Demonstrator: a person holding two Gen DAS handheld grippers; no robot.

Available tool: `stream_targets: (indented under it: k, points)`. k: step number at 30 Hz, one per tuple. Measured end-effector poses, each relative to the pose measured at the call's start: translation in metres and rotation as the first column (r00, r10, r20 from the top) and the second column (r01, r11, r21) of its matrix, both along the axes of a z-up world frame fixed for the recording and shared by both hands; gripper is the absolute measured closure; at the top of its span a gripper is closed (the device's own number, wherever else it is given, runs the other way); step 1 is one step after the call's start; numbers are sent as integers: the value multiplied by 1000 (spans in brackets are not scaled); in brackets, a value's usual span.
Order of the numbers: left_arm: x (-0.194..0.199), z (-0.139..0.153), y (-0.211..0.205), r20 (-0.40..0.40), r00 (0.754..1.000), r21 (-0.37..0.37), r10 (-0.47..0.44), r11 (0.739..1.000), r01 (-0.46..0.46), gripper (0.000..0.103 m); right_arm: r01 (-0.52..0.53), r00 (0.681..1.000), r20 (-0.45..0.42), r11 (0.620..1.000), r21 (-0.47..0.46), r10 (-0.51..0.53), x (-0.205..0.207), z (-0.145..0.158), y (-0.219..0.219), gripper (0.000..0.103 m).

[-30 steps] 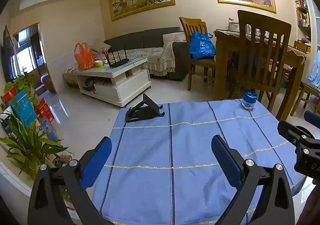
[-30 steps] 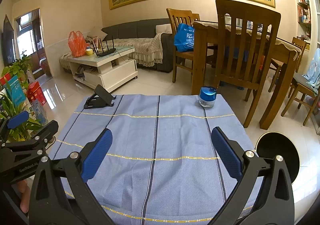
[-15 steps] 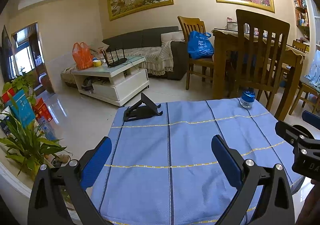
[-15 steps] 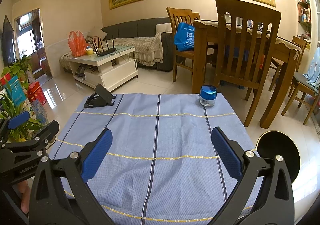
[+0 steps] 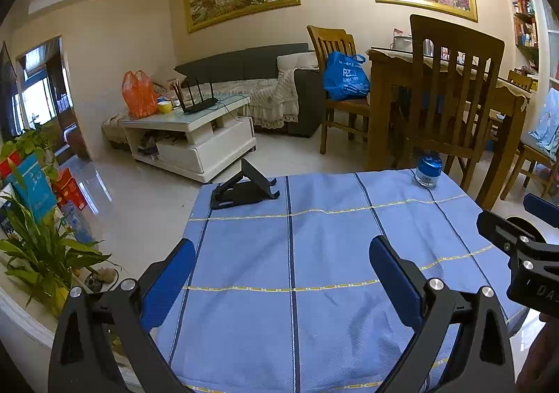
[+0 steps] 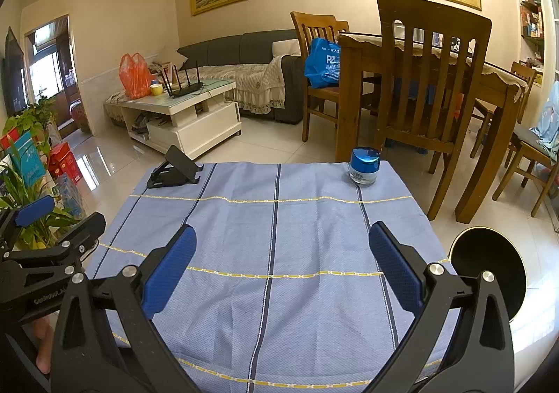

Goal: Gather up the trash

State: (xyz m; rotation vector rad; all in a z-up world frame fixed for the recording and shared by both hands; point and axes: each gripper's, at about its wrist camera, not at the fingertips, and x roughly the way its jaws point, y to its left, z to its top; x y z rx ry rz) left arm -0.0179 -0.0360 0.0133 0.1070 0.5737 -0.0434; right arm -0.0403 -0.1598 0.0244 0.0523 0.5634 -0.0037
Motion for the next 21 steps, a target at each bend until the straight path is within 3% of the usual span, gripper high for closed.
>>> stream_targets:
  k: [5,8,12,16,21]
  points:
    - [2,-4,-1,-20,999,-21,-44,999,44,7,1,1000,0,1000,1,-1,1,1,0,5]
    - [0,-6,-3,5,1000,14,-17,1000,17,7,3,1000,-3,1000,3,-3,0,0,0,5]
    - [1,-7,0,16,1000,5,-9,1000,9,7,10,1000,-13,1000,8,-10,0,-5,0,5]
    - [15,-14,0,-39,998,-2,-52,999,52,7,19,1000,-23,1000,12,-19,2,-10,0,5]
    - [20,-21,1,-49,998,19,-32,999,33,7,28,999,-47,999,24,-27,8,-17,-3,5]
